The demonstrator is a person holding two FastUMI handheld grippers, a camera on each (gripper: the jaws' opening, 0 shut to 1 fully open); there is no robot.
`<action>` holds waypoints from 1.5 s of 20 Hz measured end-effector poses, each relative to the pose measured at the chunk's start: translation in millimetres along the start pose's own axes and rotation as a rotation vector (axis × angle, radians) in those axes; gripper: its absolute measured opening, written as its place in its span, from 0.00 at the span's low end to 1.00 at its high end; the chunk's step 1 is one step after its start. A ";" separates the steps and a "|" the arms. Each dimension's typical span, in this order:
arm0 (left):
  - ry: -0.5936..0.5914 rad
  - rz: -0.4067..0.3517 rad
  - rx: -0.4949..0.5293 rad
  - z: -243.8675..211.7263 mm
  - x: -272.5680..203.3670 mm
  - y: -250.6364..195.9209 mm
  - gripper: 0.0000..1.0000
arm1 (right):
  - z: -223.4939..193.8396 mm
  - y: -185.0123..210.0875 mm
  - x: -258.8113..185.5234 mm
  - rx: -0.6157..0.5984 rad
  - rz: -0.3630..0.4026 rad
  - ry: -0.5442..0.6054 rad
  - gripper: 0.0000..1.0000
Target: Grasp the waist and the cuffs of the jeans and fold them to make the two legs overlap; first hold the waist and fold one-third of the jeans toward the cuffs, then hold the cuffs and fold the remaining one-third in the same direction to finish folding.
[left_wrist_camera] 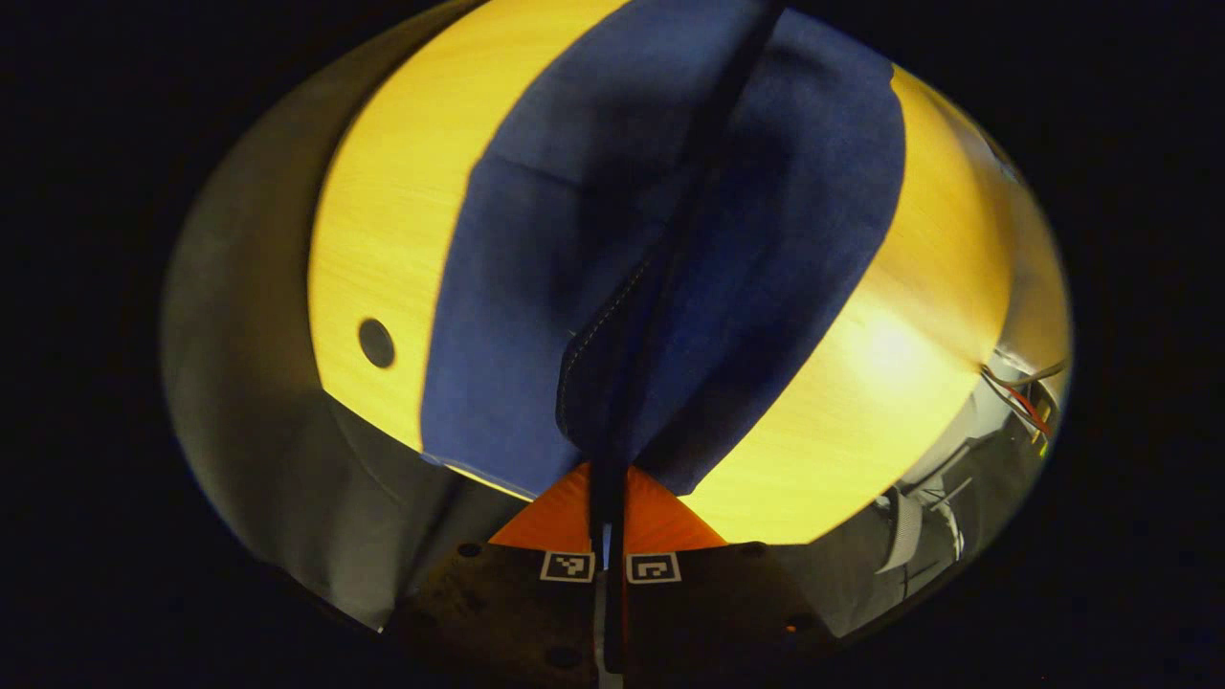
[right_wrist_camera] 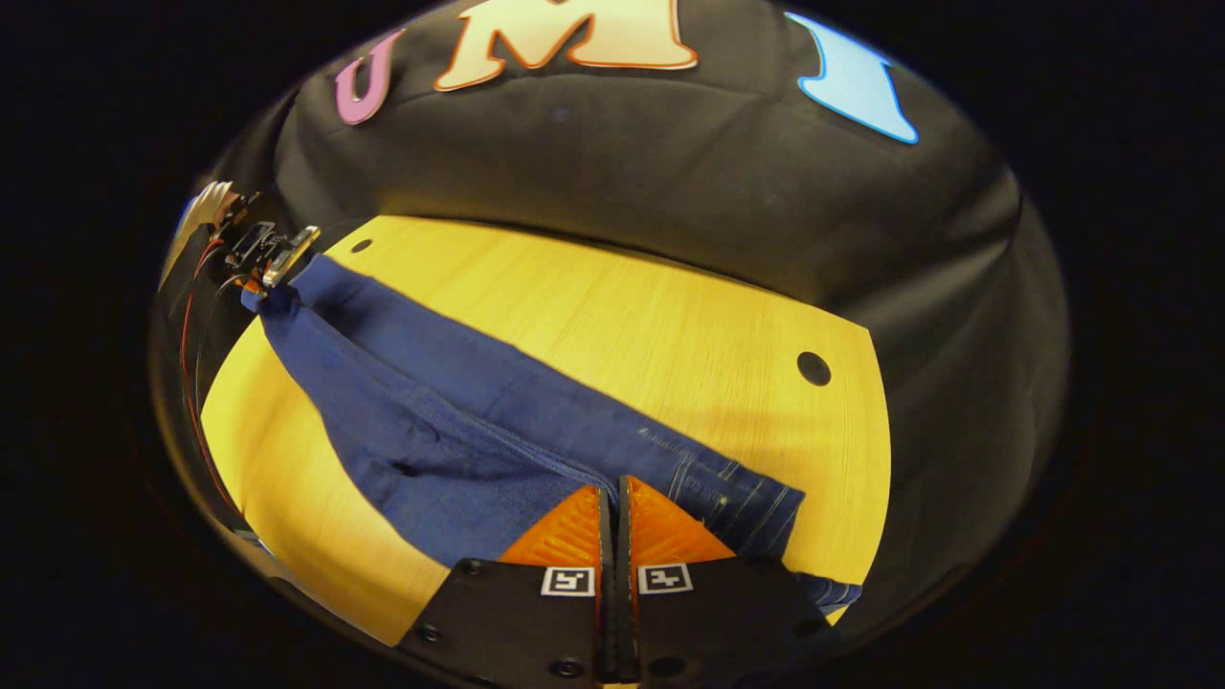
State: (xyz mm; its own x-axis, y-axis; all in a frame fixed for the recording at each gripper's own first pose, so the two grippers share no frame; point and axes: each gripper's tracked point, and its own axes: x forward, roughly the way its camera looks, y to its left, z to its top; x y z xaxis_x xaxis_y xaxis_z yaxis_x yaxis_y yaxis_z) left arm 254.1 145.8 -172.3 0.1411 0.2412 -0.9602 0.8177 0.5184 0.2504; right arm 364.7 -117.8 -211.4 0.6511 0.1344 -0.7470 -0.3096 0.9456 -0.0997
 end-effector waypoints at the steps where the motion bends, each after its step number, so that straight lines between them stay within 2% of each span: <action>1: -0.031 0.027 -0.009 10.8 12.4 13.3 0.00 | -1.2 -5.4 12.9 0.008 -0.008 0.008 0.02; 5: -0.048 0.059 -0.036 29.3 51.2 35.0 0.02 | -15.3 -10.5 54.7 -0.003 -0.019 0.066 0.02; 6: -0.055 0.077 -0.049 31.5 56.3 40.2 0.16 | -18.8 -11.0 60.0 -0.012 -0.023 0.074 0.00; 10: -0.136 0.201 -0.106 32.1 48.3 69.1 1.00 | -21.6 -17.3 67.5 -0.014 -0.053 0.079 0.06; 11: -0.165 0.225 -0.143 25.5 41.1 67.0 0.99 | -19.5 -22.1 68.2 0.000 -0.068 0.071 0.19; 12: -0.201 0.250 -0.190 22.0 37.9 67.4 0.88 | -13.3 -26.7 66.1 0.016 -0.080 0.047 0.24; 13: -0.237 0.268 -0.242 17.8 34.1 67.0 1.00 | -7.4 -31.5 62.9 0.034 -0.087 0.019 0.43; 14: -0.281 0.287 -0.296 13.6 30.6 66.3 0.95 | -5.9 -36.7 57.8 0.056 -0.094 0.002 0.62; 16: -0.369 0.325 -0.417 5.7 14.7 65.2 0.95 | -8.8 -51.3 43.8 0.100 -0.119 -0.016 1.00; 17: -0.423 0.349 -0.480 2.2 11.8 66.8 1.00 | -11.9 -57.6 35.6 0.126 -0.130 -0.025 1.00; 18: -0.482 0.369 -0.545 0.3 7.4 67.9 0.95 | -17.8 -64.5 26.0 0.156 -0.141 -0.034 1.00; 22: -0.642 0.425 -0.796 -8.5 -0.7 64.6 0.95 | -55.0 -104.8 -22.8 0.260 -0.221 -0.040 1.00; 25: -0.765 0.371 -0.951 -1.5 -1.2 62.1 0.95 | -92.2 -138.1 -58.1 0.333 -0.280 -0.030 1.00; 27: -0.833 0.344 -1.006 5.2 3.0 62.9 0.95 | -116.0 -149.1 -71.5 0.392 -0.288 -0.014 1.00; 30: -0.864 0.304 -1.007 6.3 -2.1 61.6 0.95 | -146.5 -152.6 -69.6 0.455 -0.260 0.012 1.00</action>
State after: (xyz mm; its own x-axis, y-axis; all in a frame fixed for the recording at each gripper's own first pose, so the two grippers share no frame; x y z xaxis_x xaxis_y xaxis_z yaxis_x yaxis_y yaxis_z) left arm 307.7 172.0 -155.7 0.8468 0.0585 -0.5287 -0.0136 0.9960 0.0884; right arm 265.2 -314.9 -240.5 0.6578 -0.1229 -0.7431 0.1954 0.9807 0.0108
